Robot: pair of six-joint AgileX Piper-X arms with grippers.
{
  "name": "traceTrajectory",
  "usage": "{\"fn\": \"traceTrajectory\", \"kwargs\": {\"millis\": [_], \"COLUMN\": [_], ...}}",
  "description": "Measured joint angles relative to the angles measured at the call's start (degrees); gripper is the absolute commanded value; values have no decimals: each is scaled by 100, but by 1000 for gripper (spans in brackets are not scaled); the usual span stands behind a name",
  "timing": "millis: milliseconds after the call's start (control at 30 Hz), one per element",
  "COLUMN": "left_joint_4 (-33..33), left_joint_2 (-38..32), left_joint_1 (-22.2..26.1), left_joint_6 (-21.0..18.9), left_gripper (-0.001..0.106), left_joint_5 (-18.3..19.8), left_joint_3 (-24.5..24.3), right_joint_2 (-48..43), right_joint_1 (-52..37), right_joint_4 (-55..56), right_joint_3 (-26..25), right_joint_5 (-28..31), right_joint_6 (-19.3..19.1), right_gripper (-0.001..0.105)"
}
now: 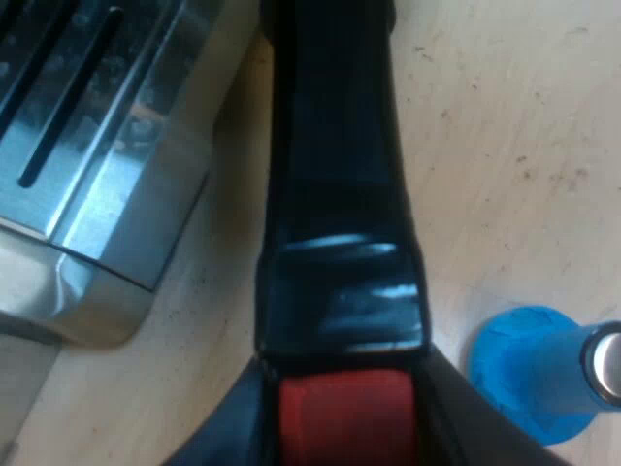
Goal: Put the handle in the coffee machine
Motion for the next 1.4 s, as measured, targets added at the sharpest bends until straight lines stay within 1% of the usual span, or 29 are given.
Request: {"fn": "traceTrajectory", "kwargs": {"millis": [67,133,200,300,433,600,767,867,967,1000,1067,1167,1233,1267,1400], "left_joint_4": [-95,-240,-354,-467,-467,-467,-604,-739,-757,-757,-769,-902,-981,-991,-998], "left_joint_2": [0,0,7,102,351,500,512,512,512,512,512,512,528,559,742], "left_joint_1": [0,0,0,0,0,0,254,411,430,430,430,430,430,430,430], "left_joint_6": [0,-115,-145,-179,-213,-213,-301,-312,-328,-328,-313,-311,-311,-311,-311], "left_gripper": [0,0,0,0,0,0,0,0,0,0,0,0,0,0,0], "left_joint_5": [0,0,0,0,0,0,57,57,57,57,57,57,57,57,94], "left_joint_3": [0,0,0,0,0,0,0,0,0,0,0,0,-29,-78,-259], "right_joint_2": [78,184,234,337,547,719,809,809,826,825,825,837,837,837,837], "right_joint_1": [38,97,123,194,265,262,262,262,262,262,262,262,262,262,262], "right_joint_4": [-86,-242,-318,-438,-629,-1036,-1320,-1632,-2001,-2149,-2718,-3384,-3654,-3726,-3812], "right_joint_3": [0,0,0,0,0,0,37,286,596,693,949,1240,1323,1354,1381], "right_joint_5": [314,775,1098,1215,1226,1236,1209,1204,1090,1084,1028,1008,1008,1008,1008], "right_joint_6": [0,0,0,0,0,0,-10,-24,-54,-112,-402,-694,-852,-906,-919], "right_gripper": [71,71,71,71,71,71,71,71,71,71,71,71,71,71,71]}}
